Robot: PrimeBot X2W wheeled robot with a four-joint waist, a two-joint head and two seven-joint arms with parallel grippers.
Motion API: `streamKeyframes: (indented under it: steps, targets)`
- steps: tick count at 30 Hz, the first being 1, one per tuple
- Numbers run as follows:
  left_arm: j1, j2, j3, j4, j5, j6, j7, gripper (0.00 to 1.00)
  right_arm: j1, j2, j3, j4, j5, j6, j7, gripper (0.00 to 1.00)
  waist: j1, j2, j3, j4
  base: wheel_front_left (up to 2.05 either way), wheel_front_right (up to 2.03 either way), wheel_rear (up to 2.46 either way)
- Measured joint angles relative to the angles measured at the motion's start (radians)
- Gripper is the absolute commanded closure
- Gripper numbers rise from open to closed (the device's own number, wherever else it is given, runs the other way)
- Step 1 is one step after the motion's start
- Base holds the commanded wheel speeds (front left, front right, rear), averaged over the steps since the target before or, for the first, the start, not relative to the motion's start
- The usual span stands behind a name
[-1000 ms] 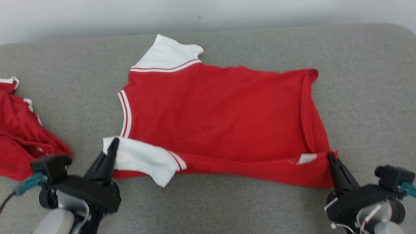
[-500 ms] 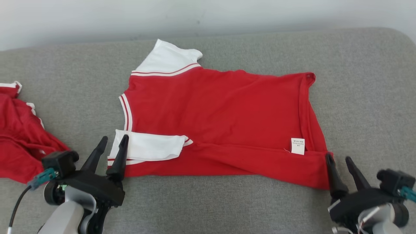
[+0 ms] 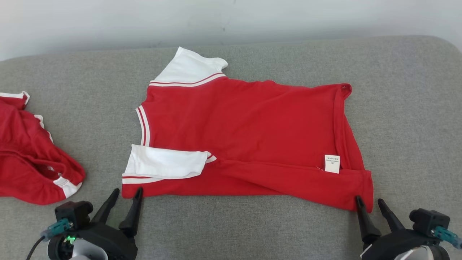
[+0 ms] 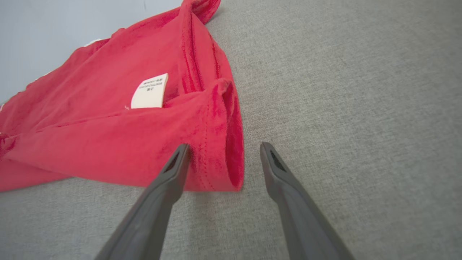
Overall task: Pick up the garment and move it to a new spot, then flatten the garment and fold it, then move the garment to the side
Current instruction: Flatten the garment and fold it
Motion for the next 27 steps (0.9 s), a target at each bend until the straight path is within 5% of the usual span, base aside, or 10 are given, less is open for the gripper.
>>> streamKeyframes:
  steps: [4, 5, 6, 7, 17, 27]
  targets:
    - [-0.038, -0.019, 0.010, 0.061, -0.010, -0.001, 0.000, 0.00, -0.044, 0.011, 0.010, 0.056, -0.009, 0.000, 0.005, 0.00, 0.0000, 0.0000, 0.017, -0.004, 0.00, 0.00, 0.00]
    - [-0.052, -0.028, 0.009, 0.079, -0.019, -0.002, 0.002, 0.00, -0.055, 0.016, 0.014, 0.069, -0.009, 0.000, 0.004, 0.27, 0.0000, 0.0000, 0.021, -0.004, 0.00, 0.00, 0.00]
    - [-0.064, -0.036, 0.006, 0.094, -0.029, -0.002, 0.005, 0.70, -0.064, 0.020, 0.018, 0.079, -0.010, 0.000, -0.001, 1.00, 0.0000, 0.0000, 0.024, -0.004, 0.00, 0.00, 0.00]
    - [-0.076, -0.041, 0.005, 0.105, -0.036, -0.003, 0.004, 1.00, -0.075, 0.023, 0.021, 0.090, -0.012, 0.000, -0.007, 1.00, 0.0000, 0.0001, 0.027, -0.004, 0.00, 0.00, 0.00]
    - [-0.058, -0.037, -0.022, 0.106, -0.061, -0.010, 0.001, 1.00, -0.087, 0.001, 0.044, 0.128, 0.005, 0.000, -0.063, 1.00, 0.0000, 0.0000, -0.024, 0.017, 0.00, 0.00, 0.00]
    - [0.191, -0.031, -0.002, -0.071, -0.030, 0.009, 0.000, 1.00, 0.120, -0.051, -0.007, -0.044, 0.014, 0.000, 0.021, 1.00, -0.0001, 0.0000, -0.101, 0.066, 0.00, 0.00, 0.00]
